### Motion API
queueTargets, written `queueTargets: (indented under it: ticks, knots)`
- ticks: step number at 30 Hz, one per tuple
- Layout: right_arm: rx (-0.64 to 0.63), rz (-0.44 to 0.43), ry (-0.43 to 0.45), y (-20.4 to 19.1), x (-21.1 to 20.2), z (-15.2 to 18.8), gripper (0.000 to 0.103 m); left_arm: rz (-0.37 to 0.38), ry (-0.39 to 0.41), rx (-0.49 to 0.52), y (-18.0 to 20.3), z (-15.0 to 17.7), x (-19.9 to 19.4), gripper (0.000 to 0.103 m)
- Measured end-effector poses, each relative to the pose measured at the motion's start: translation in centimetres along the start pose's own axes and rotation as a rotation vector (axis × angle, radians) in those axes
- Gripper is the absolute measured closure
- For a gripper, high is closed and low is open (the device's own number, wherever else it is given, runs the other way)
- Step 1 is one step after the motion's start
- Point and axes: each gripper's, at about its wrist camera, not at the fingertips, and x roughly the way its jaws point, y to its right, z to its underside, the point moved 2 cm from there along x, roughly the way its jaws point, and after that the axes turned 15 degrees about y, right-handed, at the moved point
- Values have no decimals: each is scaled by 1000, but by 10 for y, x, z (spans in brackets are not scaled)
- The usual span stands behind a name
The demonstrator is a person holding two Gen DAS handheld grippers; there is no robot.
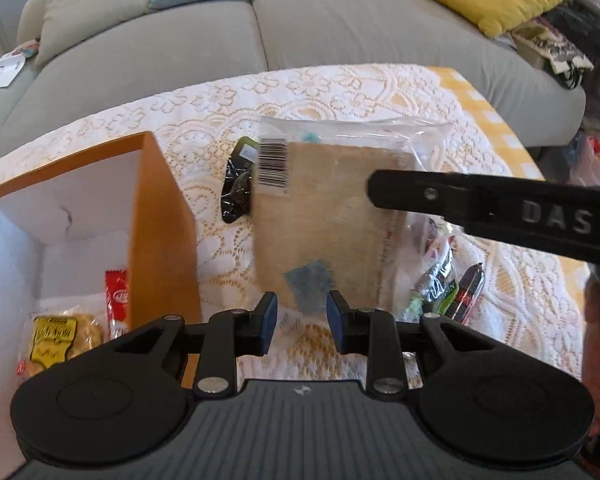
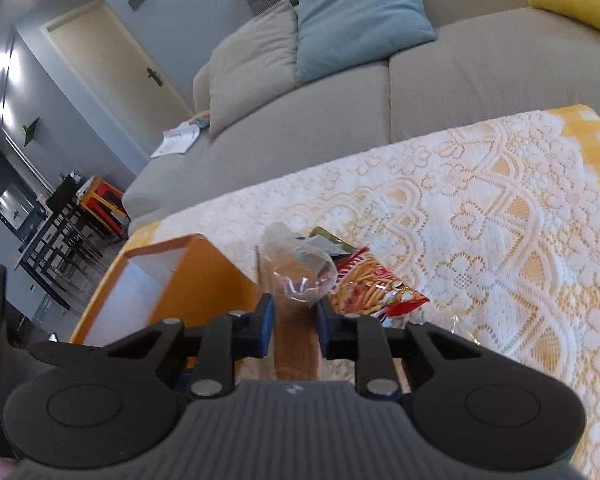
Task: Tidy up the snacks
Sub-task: 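Lift the bread bag with the right gripper while the left approaches the clear snack bag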
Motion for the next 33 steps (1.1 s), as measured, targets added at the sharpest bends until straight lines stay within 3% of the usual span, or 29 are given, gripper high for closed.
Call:
queueTargets:
  ticks: [10, 18, 25, 33]
  knots:
    - [-110, -39, 26, -53, -53, 4, 85, 0, 42, -32, 0, 12, -42, 69]
    - [-120, 69, -110, -66, -93, 13, 86, 73, 61, -28, -3, 24, -69, 68]
    - [-116, 171, -190, -49, -116, 28, 85, 105, -8, 11, 15, 40, -53, 68]
    - [-32, 171, -94, -34, -105, 34, 80, 90, -73, 51, 28, 55, -26, 69]
